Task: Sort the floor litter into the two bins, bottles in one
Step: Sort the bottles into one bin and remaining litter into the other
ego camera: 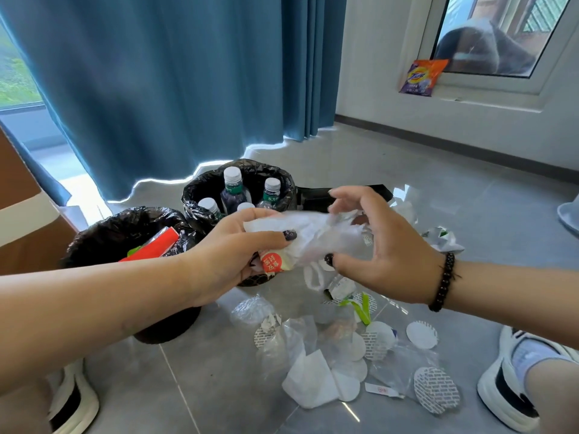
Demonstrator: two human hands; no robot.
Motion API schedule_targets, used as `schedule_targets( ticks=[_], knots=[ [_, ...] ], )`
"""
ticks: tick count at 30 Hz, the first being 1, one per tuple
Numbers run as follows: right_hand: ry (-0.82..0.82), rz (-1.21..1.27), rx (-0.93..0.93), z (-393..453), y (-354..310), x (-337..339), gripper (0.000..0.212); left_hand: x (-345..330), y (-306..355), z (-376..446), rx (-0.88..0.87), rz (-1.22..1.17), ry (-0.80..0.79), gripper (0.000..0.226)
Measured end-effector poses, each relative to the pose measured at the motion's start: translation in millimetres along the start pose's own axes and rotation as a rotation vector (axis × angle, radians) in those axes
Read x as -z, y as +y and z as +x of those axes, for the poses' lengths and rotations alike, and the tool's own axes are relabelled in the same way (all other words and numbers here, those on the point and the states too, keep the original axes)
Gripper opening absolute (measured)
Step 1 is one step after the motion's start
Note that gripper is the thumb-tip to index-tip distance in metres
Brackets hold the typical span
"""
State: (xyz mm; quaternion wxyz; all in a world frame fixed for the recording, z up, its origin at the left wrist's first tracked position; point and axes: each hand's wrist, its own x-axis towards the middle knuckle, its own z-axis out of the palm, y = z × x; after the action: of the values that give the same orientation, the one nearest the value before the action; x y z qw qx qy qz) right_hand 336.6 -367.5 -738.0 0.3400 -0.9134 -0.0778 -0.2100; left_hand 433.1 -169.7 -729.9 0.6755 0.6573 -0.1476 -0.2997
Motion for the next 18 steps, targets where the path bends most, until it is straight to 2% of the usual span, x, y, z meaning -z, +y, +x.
schedule_targets(
  ticks=[3, 7, 10, 14, 18],
  knots=[
    [0.06, -0.025, -0.067, 3, -7, 2, 0.084, 9, 0, 2, -0.1, 0.041, 0.075, 0.041],
    [0.158, -0.217, -0.006, 11, -13, 2, 0.079, 20, -1, -1, -0.225, 0.154, 0.13, 0.043],
    [0.048, -0.109, -0.049, 13, -17, 0, 0.078, 24, -2, -6, -0.269, 0.172, 0.126, 0.033],
    [-0.11, -0.157, 0.016, 11, -18, -15, 0.084, 26, -4, -10, -0.284, 0.255, 0.113, 0.03],
    [-0.201, -0.098, -0.047, 13, -14, -28, 0.081, 21, -4, -14, -0.328, 0.266, 0.062, 0.022]
  ],
)
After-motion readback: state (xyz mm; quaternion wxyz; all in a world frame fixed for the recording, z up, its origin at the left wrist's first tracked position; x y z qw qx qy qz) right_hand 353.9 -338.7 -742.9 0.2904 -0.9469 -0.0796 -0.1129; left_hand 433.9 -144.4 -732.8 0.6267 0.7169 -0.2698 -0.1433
